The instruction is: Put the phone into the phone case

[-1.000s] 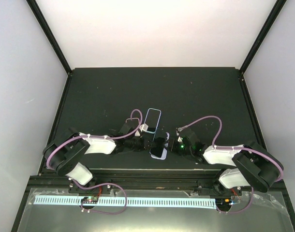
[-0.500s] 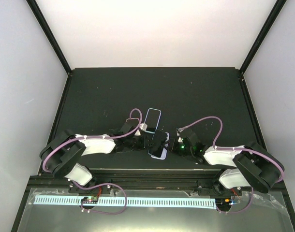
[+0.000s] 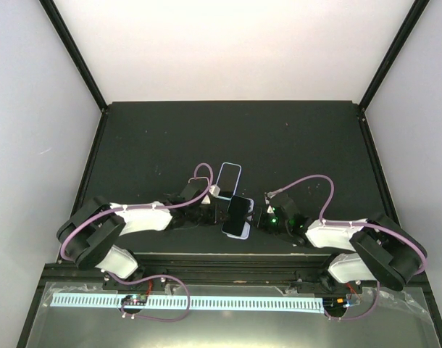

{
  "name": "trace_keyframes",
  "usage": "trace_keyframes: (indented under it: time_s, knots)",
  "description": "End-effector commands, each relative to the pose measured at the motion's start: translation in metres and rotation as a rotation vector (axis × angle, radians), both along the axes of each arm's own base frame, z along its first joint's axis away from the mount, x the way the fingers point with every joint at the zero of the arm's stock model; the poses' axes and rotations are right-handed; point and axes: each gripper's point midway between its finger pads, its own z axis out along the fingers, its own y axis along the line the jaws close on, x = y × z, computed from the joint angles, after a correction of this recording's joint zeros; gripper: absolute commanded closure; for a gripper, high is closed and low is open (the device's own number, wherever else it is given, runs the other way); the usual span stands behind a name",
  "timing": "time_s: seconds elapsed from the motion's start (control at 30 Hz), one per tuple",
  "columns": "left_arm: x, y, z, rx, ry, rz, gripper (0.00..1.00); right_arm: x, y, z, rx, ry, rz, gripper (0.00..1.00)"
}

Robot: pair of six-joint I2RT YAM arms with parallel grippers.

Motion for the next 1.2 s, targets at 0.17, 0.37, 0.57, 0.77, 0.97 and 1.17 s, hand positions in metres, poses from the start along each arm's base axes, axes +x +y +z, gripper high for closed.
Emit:
trace_keyframes:
  time_s: [0.17,0.37,0.57,0.77,0.97,1.17]
  knots:
    - [0.002,-0.012,0.011,-0.011,-0.037,-0.034,0.77,-0.001,0.000,-0.002,0.026,0.009,-0.011,0.60]
    - [-0.003,-0.018,0.010,-0.022,-0.028,-0.045,0.80,-0.003,0.004,-0.002,0.059,0.020,-0.008,0.61]
    - [-0.007,-0.027,0.013,-0.050,-0.019,-0.057,0.81,-0.004,0.005,-0.004,0.065,0.027,-0.007,0.61]
    - [0.004,-0.011,0.027,0.033,-0.105,-0.017,0.73,-0.004,0.000,-0.002,0.051,0.011,-0.021,0.61]
    - [0.013,0.013,0.034,0.125,-0.181,0.001,0.62,-0.003,-0.001,0.000,0.046,0.002,-0.020,0.62]
    - [0.010,0.017,0.023,0.158,-0.166,-0.025,0.61,-0.003,0.000,0.000,0.051,0.006,-0.013,0.62]
